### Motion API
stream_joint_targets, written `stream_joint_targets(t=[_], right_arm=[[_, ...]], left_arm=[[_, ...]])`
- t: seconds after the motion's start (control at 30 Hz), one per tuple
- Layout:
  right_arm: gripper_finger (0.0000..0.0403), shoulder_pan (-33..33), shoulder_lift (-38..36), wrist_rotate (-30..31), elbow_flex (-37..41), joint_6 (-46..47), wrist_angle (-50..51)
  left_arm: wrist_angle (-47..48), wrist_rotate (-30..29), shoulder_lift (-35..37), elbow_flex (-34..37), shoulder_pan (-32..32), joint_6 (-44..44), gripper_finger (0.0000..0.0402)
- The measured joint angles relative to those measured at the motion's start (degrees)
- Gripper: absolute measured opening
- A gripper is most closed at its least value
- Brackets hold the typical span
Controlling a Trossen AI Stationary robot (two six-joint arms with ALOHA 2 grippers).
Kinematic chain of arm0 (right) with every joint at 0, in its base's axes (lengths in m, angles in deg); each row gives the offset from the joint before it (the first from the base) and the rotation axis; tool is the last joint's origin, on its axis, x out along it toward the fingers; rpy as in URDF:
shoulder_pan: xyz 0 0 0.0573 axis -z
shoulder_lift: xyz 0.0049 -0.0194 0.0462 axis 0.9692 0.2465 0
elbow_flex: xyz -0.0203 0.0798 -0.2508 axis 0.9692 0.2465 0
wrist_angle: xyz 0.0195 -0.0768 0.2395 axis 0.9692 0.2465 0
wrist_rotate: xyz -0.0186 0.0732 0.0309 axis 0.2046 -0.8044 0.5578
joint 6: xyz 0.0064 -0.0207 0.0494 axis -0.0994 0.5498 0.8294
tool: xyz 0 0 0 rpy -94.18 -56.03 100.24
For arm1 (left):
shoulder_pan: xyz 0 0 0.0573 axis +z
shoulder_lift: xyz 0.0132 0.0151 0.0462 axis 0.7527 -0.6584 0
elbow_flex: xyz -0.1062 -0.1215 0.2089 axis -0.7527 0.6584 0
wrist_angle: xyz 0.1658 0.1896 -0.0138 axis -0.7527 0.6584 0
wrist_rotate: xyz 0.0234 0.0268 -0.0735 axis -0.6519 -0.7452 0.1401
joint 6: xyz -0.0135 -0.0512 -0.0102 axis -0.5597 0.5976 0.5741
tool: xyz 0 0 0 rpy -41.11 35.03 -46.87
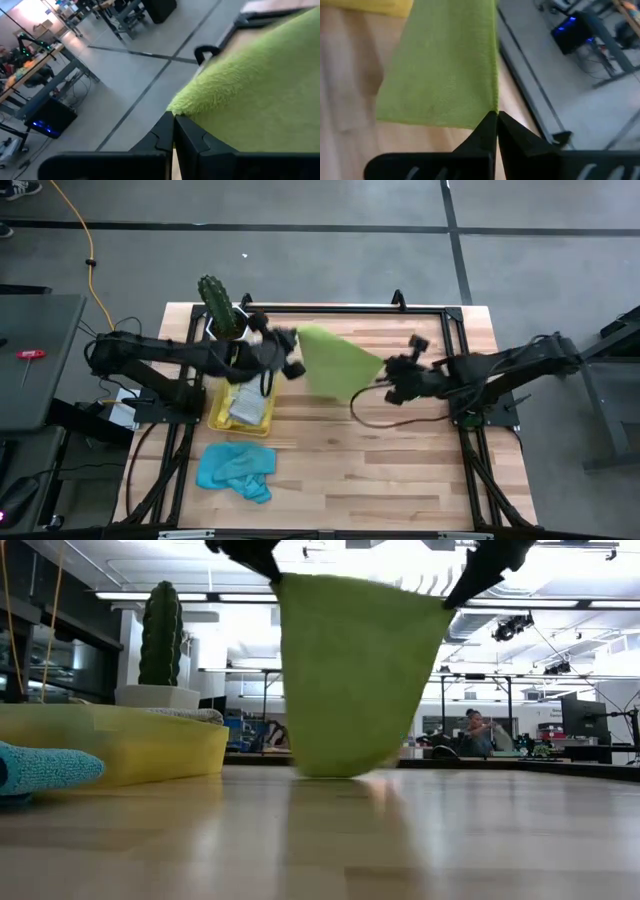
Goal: Fold microfiber towels
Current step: Fold the green microfiber towel
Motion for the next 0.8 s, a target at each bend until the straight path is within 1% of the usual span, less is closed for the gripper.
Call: stream_joint_targets(t=[0.13, 0.2, 0.33, 0.43, 0.6, 0.67, 0.73, 0.8], right_arm=[[0.0000, 3.8, -4.5, 0.8, 0.0, -1.7, 2.0], [0.0000, 6.3, -6.2, 1.7, 0.0, -3.0, 2.4], [0.0000, 12.1, -8.7, 1.9, 0.0, -8.0, 2.2], [0.0000, 16.9, -9.6, 1.8, -0.2, -12.3, 2.6], [0.0000, 23.3, -10.1, 1.9, -2.4, -17.3, 3.0], [0.0000, 24.5, -10.1, -0.1, -2.7, -17.9, 3.2], [0.0000, 24.9, -10.0, -2.3, -2.7, -17.7, 4.4], [0.0000, 24.9, -9.5, -3.4, -2.6, -15.4, 6.5]], left_arm=[[-3.9, 2.8, -1.3, -2.0, 5.9, -6.8, 0.0000], [-7.5, 3.4, -2.5, -2.4, 8.2, -9.9, 0.0000], [-14.2, 5.2, -4.1, -2.5, 12.3, -12.3, 0.0000], [-17.0, 9.6, -5.3, -2.4, 14.6, -11.9, 0.0000], [-21.2, 17.4, -8.5, -2.4, 17.0, -5.8, 0.0000], [-21.8, 19.2, -10.3, -2.5, 17.3, -4.0, 0.0000], [-21.2, 19.2, -12.4, -2.4, 17.6, -3.5, 0.0000], [-21.3, 18.8, -14.8, -2.4, 17.5, -3.4, 0.0000]])
